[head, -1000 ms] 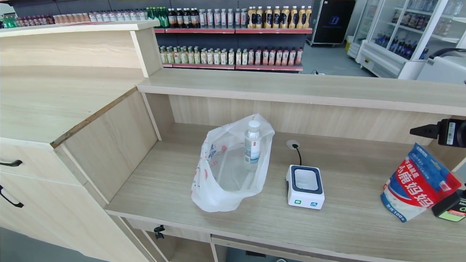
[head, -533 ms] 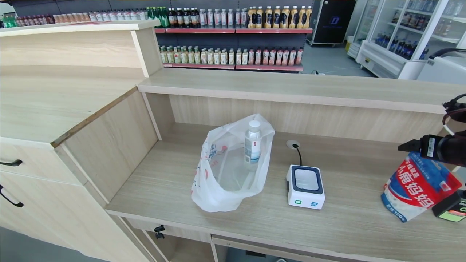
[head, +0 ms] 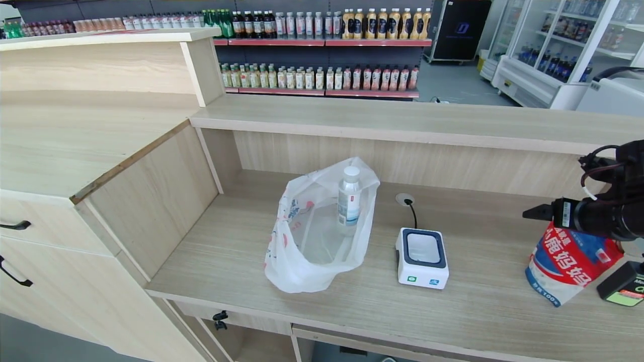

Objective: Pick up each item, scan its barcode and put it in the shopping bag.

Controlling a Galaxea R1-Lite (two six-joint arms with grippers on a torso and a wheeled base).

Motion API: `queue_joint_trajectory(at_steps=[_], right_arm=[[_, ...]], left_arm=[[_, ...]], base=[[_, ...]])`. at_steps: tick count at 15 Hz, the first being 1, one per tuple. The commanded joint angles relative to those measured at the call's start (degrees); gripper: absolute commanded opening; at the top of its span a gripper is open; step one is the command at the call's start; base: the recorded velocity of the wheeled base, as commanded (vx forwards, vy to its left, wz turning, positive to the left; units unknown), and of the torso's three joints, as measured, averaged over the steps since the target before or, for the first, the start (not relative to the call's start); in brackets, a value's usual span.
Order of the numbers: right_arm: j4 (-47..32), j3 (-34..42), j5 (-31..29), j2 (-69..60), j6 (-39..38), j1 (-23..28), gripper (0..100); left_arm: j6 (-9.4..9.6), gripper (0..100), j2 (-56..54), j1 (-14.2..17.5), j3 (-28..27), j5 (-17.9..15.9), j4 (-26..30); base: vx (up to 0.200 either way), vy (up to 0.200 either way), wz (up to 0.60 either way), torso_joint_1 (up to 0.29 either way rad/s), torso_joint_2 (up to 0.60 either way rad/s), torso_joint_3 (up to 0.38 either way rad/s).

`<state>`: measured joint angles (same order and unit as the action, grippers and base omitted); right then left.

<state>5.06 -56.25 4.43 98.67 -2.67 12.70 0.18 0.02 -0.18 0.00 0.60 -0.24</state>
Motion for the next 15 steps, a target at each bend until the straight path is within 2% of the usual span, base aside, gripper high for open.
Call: queue_joint_trajectory(at_steps=[1,3,7,9,15], right_arm=[[0.48,1.05,-0.12,1.79,0.30,-0.84,100],[1.88,3.43,-0.21,2.67,1.79,-0.84,100],[14.28,10.10,-0.03,6.36,2.14,-0.75,100],[14.98,11.69,-0.03,6.97,4.69,-0.75,100],[15.42,13.44,0.15,7.76,4.78,-0.66,100]], left_arm=[[-0.01,100,-0.02,0.01,0.00,0.02,-0.02],[-0.01,100,-0.02,0.01,0.00,0.02,-0.02],[-0.01,100,-0.02,0.01,0.00,0.02,-0.02],[-0.01,100,-0.02,0.01,0.00,0.02,-0.02],[-0.01,100,-0.02,0.01,0.00,0.02,-0.02]], base=[[0.000,0.000,0.00,0.000,0.00,0.000],[0.000,0.000,0.00,0.000,0.00,0.000],[0.000,0.000,0.00,0.000,0.00,0.000],[0.000,0.000,0.00,0.000,0.00,0.000],[0.000,0.000,0.00,0.000,0.00,0.000]])
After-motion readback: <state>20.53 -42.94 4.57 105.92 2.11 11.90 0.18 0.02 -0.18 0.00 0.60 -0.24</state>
